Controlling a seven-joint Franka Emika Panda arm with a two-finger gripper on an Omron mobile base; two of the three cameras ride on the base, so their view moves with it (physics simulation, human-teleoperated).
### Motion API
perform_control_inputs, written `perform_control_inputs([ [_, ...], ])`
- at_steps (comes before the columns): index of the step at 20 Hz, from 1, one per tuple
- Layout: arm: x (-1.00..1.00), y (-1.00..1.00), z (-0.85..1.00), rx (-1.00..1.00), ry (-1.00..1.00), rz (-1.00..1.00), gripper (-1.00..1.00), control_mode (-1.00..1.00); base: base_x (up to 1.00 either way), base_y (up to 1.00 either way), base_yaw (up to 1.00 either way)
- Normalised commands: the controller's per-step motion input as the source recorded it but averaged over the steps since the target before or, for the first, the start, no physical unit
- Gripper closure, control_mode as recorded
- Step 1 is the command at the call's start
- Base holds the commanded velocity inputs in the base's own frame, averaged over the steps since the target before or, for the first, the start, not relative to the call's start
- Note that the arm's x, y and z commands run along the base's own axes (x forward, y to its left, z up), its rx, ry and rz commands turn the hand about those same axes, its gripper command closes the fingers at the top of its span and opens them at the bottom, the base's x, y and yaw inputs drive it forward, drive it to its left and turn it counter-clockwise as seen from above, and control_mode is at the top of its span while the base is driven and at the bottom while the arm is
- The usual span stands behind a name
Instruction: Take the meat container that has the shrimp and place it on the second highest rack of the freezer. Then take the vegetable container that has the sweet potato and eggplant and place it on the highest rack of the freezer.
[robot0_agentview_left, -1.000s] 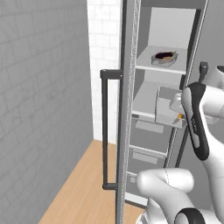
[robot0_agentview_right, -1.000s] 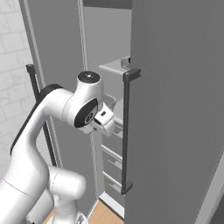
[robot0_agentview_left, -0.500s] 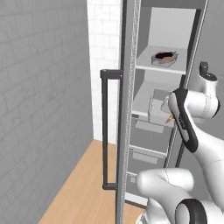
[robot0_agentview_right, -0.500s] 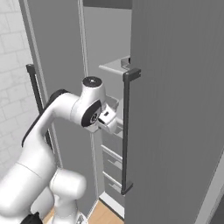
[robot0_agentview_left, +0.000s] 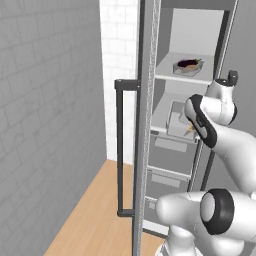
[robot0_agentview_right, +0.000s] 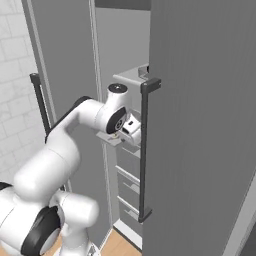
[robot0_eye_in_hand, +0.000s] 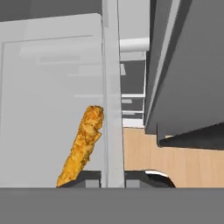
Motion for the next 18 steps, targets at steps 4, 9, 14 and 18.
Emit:
perform_control_inputs([
  [4,0.43,-0.14,-0.26,0.00,0.00,0.00,1.00,-1.00,0.00,0.00,0.00],
  [9,0.39,0.07,-0.28,-0.07,0.00,-0.03,1.00,-1.00,0.00,0.00,0.00],
  [14,0.29,0.11,-0.23,-0.04,0.00,-0.01,1.00,-1.00,0.00,0.00,0.00],
  [18,0.25,0.60,-0.06,-0.06,0.00,0.00,1.00,-1.00,0.00,0.00,0.00],
])
